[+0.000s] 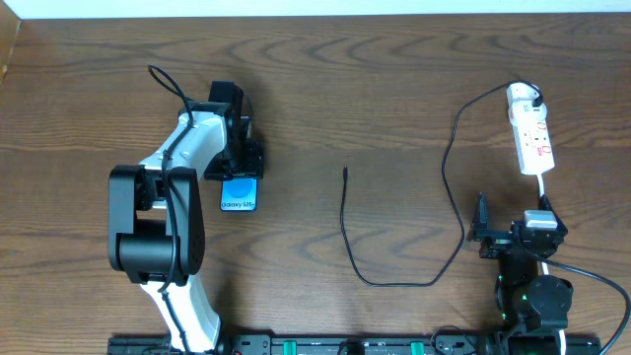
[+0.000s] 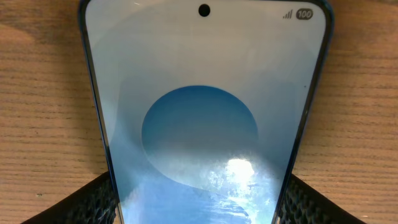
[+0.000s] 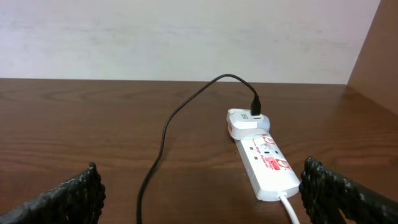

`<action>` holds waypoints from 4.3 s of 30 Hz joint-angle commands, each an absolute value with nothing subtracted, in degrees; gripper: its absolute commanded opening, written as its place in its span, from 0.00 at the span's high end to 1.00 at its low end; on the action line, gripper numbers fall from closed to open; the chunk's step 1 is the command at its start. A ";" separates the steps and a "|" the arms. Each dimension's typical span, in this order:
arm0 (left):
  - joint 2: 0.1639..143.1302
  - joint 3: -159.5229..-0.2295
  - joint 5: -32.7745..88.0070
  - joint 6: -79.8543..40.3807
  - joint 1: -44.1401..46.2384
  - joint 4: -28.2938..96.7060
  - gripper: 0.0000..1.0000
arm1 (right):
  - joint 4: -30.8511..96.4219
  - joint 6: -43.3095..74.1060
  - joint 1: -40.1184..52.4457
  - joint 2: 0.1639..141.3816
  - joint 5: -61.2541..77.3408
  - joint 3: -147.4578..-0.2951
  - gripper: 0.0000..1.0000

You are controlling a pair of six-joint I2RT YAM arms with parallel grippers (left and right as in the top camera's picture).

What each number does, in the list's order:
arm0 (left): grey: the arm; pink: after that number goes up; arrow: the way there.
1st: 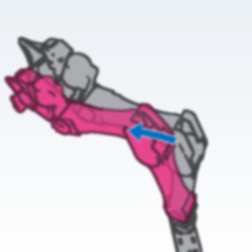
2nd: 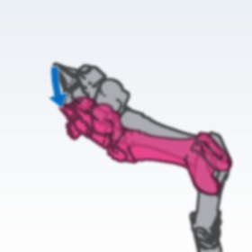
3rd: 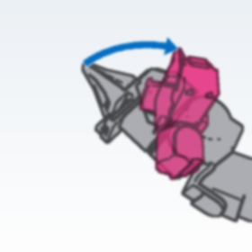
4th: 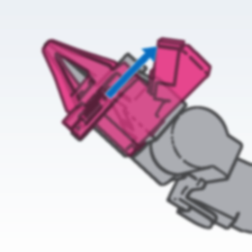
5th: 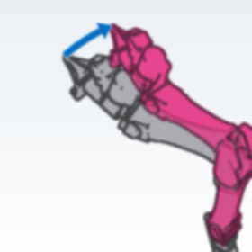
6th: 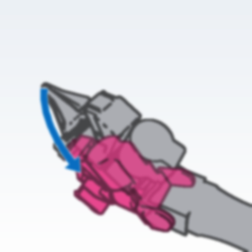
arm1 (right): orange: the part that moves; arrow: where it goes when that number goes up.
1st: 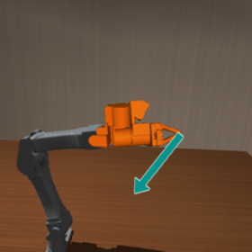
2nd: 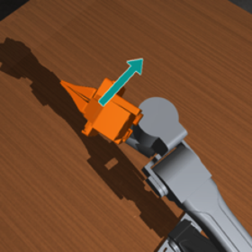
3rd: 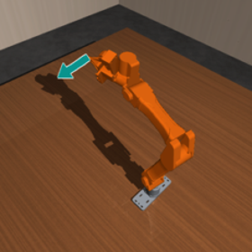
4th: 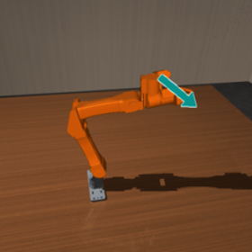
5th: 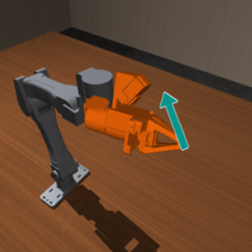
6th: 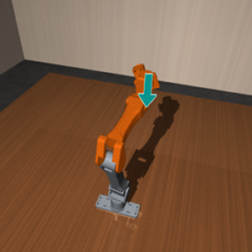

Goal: Plug charger to phone and switch on socket
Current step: 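Lower the left gripper and close it on the phone's sides, then lift the phone with the left gripper and turn it upright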

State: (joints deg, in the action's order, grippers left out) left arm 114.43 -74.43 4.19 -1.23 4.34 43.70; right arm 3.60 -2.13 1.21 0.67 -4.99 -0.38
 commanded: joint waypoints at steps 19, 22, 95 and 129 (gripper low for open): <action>115.85 -72.53 4.56 -1.13 4.05 44.75 0.93 | 3.68 -1.76 1.58 0.27 -5.67 -0.30 0.01; 115.83 -72.55 4.54 -1.10 4.05 45.43 0.92 | 3.68 -1.76 1.58 0.27 -5.67 -0.30 0.01; 99.85 -73.08 85.10 -62.98 4.05 47.46 0.93 | 3.68 -1.76 1.58 0.27 -5.67 -0.30 0.01; 99.85 -73.08 89.97 -67.59 4.05 47.44 0.92 | 3.68 -1.76 1.58 0.27 -5.67 -0.30 0.01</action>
State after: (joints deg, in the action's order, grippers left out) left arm 101.56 -73.17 86.72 -67.33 4.27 47.35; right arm 3.60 -2.13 1.21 0.67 -4.97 -0.38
